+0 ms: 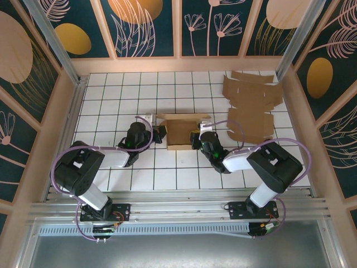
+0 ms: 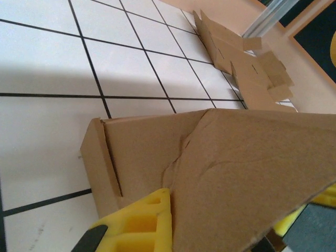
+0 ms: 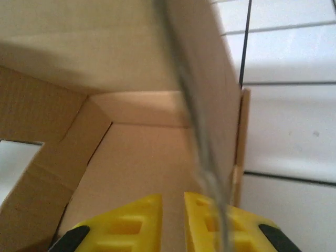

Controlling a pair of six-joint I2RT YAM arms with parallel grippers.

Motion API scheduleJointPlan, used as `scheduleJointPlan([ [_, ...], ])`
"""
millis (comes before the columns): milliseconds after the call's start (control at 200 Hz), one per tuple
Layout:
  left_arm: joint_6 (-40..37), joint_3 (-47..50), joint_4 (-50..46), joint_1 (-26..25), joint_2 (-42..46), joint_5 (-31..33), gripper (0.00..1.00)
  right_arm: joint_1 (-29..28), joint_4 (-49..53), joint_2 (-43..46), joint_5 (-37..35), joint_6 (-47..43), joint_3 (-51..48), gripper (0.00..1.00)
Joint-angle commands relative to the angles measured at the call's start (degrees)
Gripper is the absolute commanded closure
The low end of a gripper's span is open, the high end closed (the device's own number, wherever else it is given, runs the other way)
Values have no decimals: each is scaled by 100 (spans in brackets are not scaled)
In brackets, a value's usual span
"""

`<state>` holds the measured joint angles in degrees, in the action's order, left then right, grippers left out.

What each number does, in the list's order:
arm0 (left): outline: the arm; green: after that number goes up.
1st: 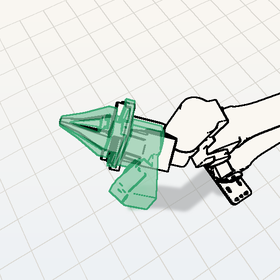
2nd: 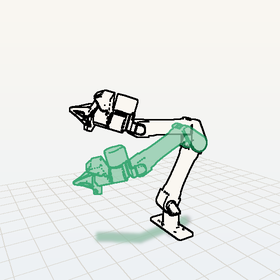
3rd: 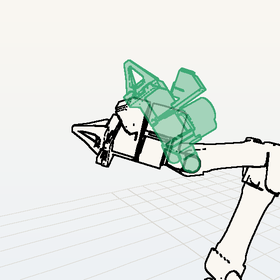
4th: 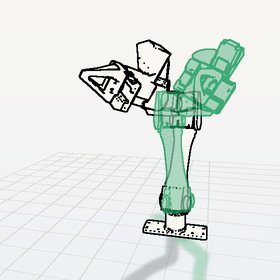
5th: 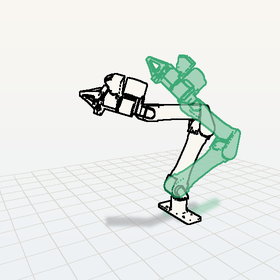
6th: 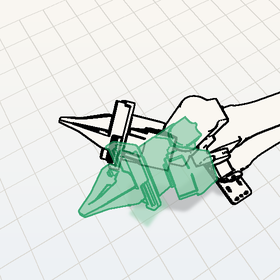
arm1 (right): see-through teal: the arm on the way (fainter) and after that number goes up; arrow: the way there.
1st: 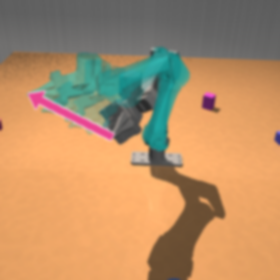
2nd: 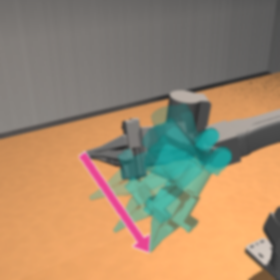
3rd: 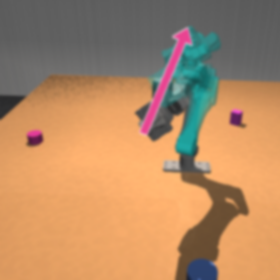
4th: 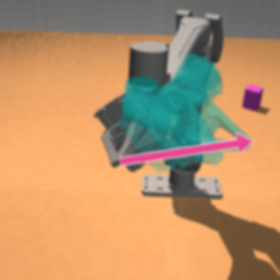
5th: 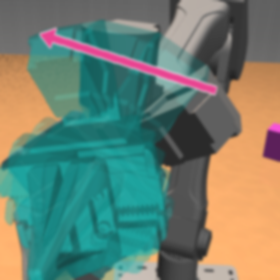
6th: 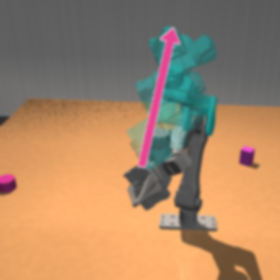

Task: Fold the paper box

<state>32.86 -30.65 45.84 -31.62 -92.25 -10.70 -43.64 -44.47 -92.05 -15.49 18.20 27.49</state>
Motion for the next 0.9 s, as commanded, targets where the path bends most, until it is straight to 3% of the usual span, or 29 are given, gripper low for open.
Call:
scheduleJointPlan([
  [0, 81, 220, -1370, -143, -298, -405, 100, -57, 359, 468, 72, -9, -96, 69],
  [240, -147, -52, -1832, -151, -137, -141, 100, -95, 1480, 2420, 234, 92, -490, 40],
  [420, -184, -143, -1913, -161, -48, -128, 100, -154, 3018, 4981, 1417, 6, -261, 31],
  [506, -200, -163, -1909, -155, -56, -145, 100, -94, 3312, 5537, 1443, -157, 215, 18],
  [541, -195, -177, -1920, -169, -72, -148, 100, 38, 3594, 5405, 1436, -266, 605, 16],
  [636, -180, -187, -1887, -173, -125, -169, 99, 916, 4761, 4229, 2509, -352, 2006, 14],
  [711, -158, -178, -1833, -185, -111, -220, 97, 1567, 5609, 3069, 3348, -358, 3111, 19],
  [896, -64, -154, -1690, -204, 43, -414, 86, 1839, 7082, 782, 3716, -585, 5218, 21],
])
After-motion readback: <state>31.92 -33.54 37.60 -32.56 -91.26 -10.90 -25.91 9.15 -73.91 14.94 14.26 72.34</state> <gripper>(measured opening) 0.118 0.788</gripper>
